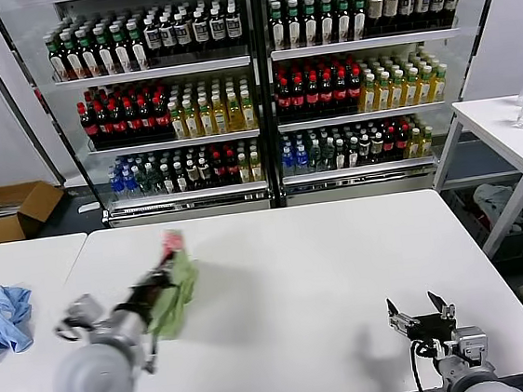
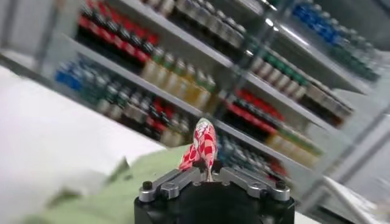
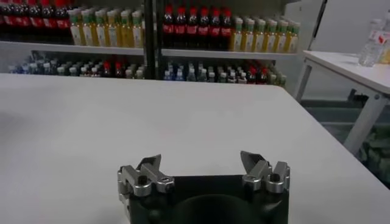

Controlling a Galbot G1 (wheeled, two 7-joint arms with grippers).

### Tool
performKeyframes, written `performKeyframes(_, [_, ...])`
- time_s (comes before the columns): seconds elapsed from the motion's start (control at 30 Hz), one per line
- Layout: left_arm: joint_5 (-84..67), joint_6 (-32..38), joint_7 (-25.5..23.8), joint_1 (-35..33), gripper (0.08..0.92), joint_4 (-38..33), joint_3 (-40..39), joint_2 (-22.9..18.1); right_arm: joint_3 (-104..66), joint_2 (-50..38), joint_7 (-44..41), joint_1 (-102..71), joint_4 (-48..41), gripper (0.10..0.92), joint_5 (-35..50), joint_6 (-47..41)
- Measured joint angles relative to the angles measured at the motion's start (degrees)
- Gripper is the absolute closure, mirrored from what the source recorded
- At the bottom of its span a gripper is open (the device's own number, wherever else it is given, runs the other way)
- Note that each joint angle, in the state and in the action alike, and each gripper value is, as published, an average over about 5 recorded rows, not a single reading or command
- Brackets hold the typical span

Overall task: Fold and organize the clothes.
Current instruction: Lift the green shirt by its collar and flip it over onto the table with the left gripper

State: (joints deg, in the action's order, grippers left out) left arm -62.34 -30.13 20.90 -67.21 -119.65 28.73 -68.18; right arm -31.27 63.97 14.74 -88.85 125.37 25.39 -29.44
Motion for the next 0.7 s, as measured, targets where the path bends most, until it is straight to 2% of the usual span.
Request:
performKeyframes(0.4, [6.34, 1.04, 3.23, 7.55, 0.890, 8.44, -16.98, -14.86, 1.40, -1.27, -0.18, 3.07, -1.90, 0.203, 1.69, 0.25])
performKeyframes(0.57, [10.83, 2.27, 2.79, 10.59, 0.764, 13.84, -21.22, -19.10, 2.32, -2.03, -0.44, 5.01, -2.99, 0.203, 2.93, 0.26])
performKeyframes(0.7, [13.54, 3.86, 1.54, 12.06, 0.652, 16.63, -22.82, -20.90, 3.16, -2.57, -0.82, 6.62, -3.31, 0.203, 4.28, 0.28])
